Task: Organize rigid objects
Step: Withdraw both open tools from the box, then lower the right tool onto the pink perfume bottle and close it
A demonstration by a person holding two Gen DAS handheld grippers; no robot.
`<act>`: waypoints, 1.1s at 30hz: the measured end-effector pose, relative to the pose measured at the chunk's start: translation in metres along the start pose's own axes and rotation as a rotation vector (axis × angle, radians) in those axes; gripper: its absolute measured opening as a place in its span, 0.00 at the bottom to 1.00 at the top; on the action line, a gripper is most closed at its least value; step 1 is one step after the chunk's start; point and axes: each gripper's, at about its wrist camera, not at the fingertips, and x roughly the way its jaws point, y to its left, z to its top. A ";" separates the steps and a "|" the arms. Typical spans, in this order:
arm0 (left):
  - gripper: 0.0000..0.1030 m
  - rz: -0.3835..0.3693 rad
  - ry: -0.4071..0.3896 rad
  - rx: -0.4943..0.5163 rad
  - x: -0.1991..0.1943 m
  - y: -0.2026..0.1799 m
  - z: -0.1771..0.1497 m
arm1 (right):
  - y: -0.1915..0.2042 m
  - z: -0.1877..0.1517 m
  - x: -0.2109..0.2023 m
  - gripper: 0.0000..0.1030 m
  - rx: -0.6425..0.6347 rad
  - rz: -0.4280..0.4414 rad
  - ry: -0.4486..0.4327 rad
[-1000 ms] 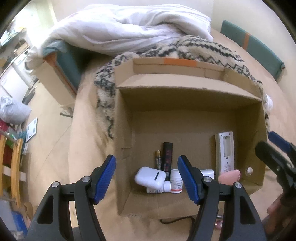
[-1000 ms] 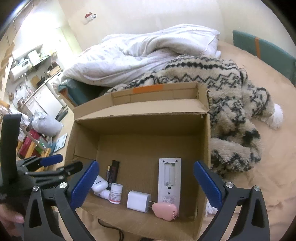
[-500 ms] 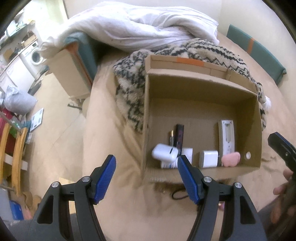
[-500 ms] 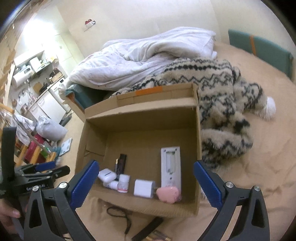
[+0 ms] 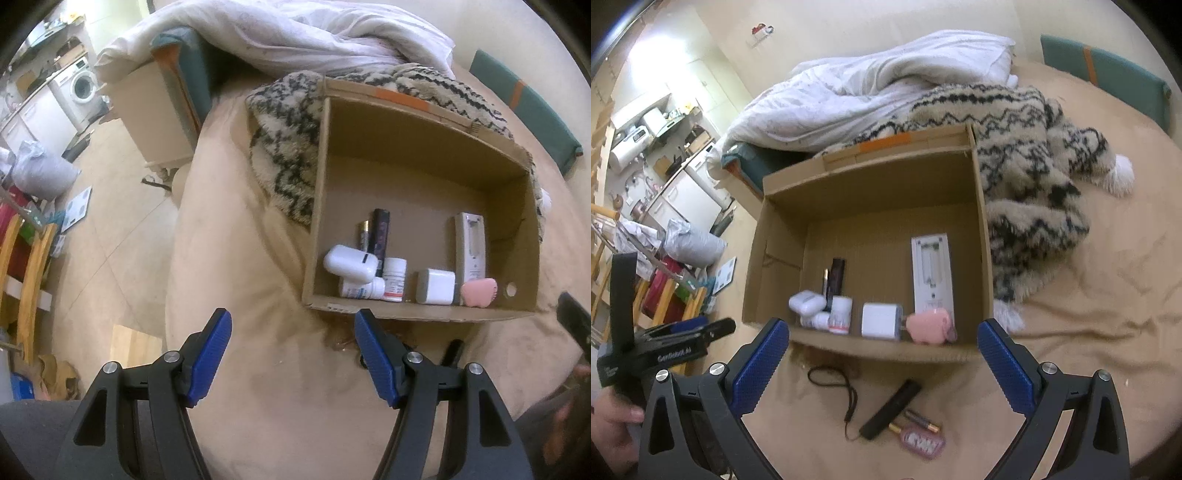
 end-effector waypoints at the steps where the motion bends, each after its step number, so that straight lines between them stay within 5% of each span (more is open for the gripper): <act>1: 0.64 -0.001 0.003 -0.006 0.001 0.001 0.000 | 0.000 -0.003 0.000 1.00 0.003 -0.003 0.010; 11: 0.64 -0.001 0.028 -0.080 0.005 0.016 0.000 | -0.021 -0.017 0.014 1.00 0.068 -0.053 0.101; 22: 0.64 -0.027 0.066 -0.136 0.007 0.022 -0.001 | -0.038 -0.053 0.084 1.00 0.171 -0.074 0.483; 24: 0.64 -0.036 0.069 -0.136 0.006 0.021 -0.002 | -0.042 -0.067 0.090 0.89 0.234 -0.072 0.528; 26: 0.64 -0.051 0.073 -0.139 0.006 0.020 -0.002 | -0.045 -0.077 0.093 0.82 0.274 -0.103 0.542; 33: 0.64 -0.106 0.080 -0.151 0.002 0.014 0.000 | -0.026 -0.094 0.104 0.78 0.267 -0.254 0.486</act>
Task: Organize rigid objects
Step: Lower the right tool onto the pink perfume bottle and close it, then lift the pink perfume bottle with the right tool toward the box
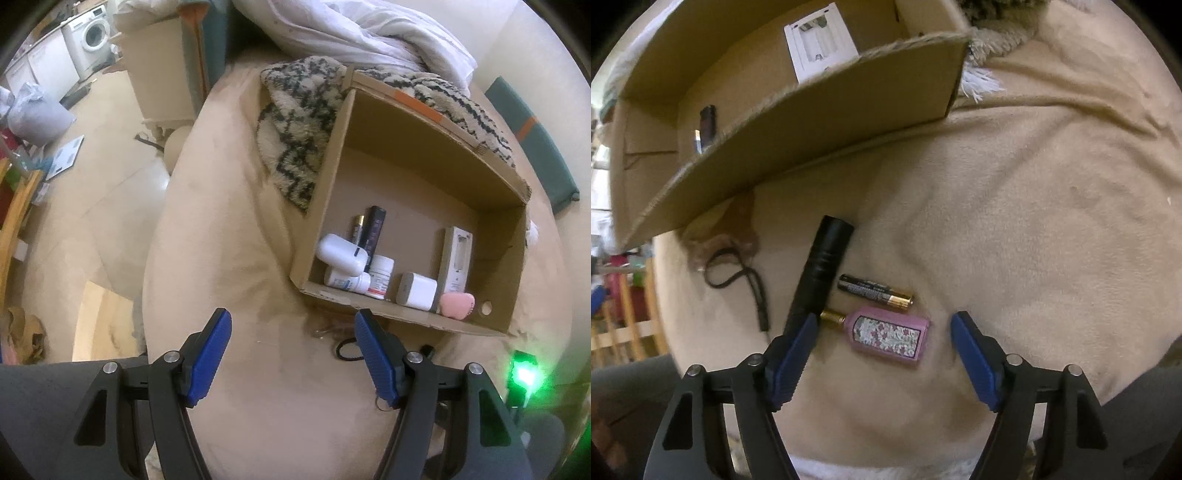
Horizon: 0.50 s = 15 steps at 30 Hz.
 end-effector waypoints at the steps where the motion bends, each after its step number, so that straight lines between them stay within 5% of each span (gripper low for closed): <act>1: 0.64 0.000 0.001 0.005 0.000 -0.001 -0.001 | 0.005 -0.001 0.002 0.78 -0.009 -0.025 -0.009; 7: 0.64 -0.017 0.007 0.001 -0.002 0.002 -0.002 | 0.036 -0.015 0.008 0.78 -0.082 -0.185 -0.066; 9: 0.64 -0.023 0.008 -0.006 -0.003 0.004 -0.002 | 0.039 -0.019 0.008 0.78 -0.081 -0.193 -0.087; 11: 0.64 -0.033 0.005 -0.017 -0.005 0.006 -0.002 | 0.041 -0.024 0.005 0.64 -0.095 -0.185 -0.103; 15: 0.64 -0.027 0.005 -0.021 -0.004 0.008 -0.001 | 0.040 -0.033 0.001 0.64 -0.103 -0.162 -0.111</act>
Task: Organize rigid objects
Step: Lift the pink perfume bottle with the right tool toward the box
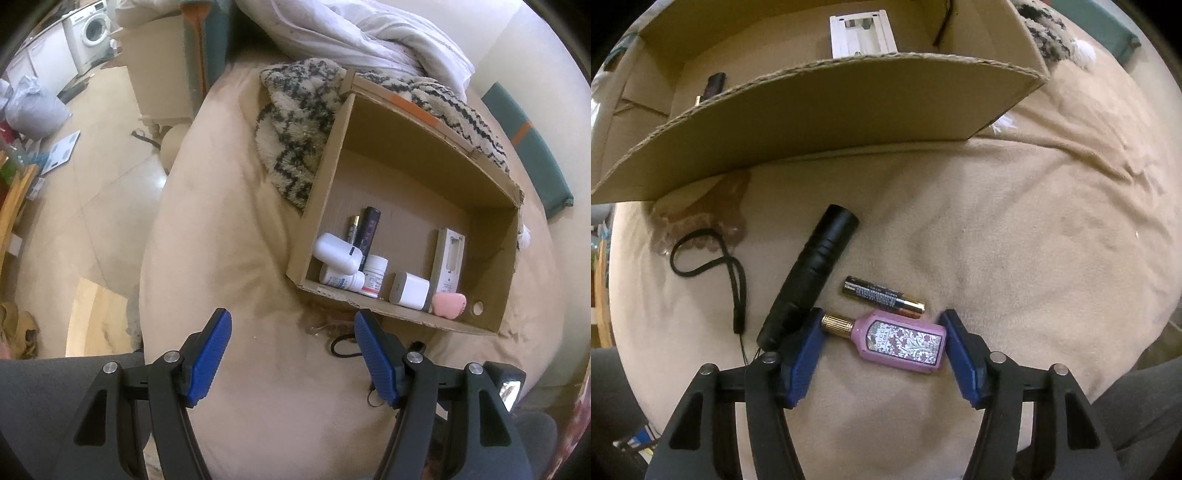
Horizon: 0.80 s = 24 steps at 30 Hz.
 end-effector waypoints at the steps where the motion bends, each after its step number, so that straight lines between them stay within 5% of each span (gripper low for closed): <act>1: 0.64 0.005 0.002 0.000 0.001 0.000 0.000 | -0.005 -0.001 -0.003 0.64 0.009 0.014 0.004; 10: 0.64 0.031 0.009 -0.007 0.006 0.003 -0.001 | -0.030 -0.002 -0.064 0.64 0.015 0.128 -0.074; 24: 0.64 0.109 0.023 0.011 0.021 0.003 -0.002 | -0.046 0.054 -0.181 0.64 -0.150 0.306 -0.527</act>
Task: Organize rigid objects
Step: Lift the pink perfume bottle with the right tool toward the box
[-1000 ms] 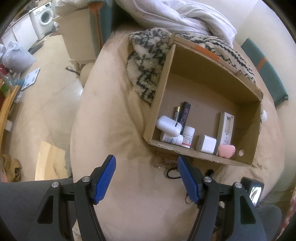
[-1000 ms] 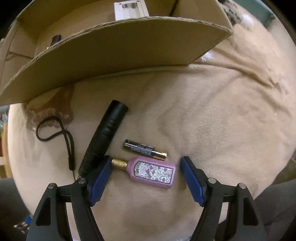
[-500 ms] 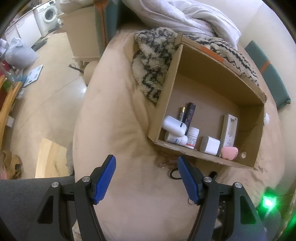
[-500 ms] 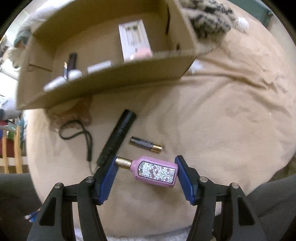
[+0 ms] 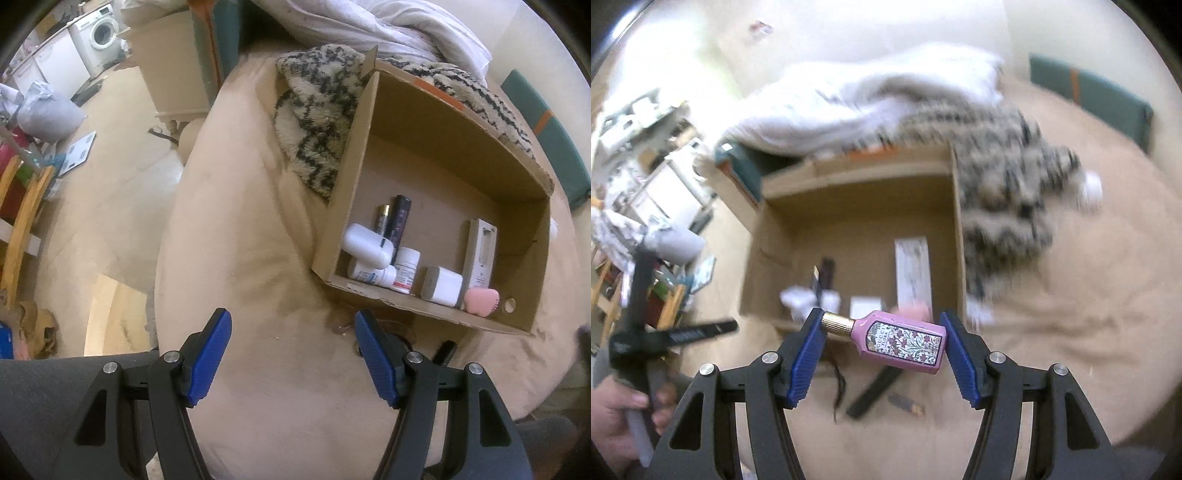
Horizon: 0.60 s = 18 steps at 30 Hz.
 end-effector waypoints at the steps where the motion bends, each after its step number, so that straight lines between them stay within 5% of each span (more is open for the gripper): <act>1: 0.64 0.007 0.000 -0.001 0.001 0.001 0.000 | 0.001 0.007 -0.006 0.64 -0.015 0.014 -0.030; 6: 0.64 0.035 0.005 -0.009 0.007 0.005 0.001 | -0.007 0.012 0.007 0.64 -0.050 0.041 -0.094; 12: 0.64 0.058 0.022 0.016 0.016 0.003 -0.003 | -0.030 0.001 0.031 0.64 0.081 0.055 -0.019; 18: 0.64 -0.018 0.123 0.002 0.043 -0.022 -0.007 | -0.029 0.006 0.033 0.64 0.087 0.082 -0.035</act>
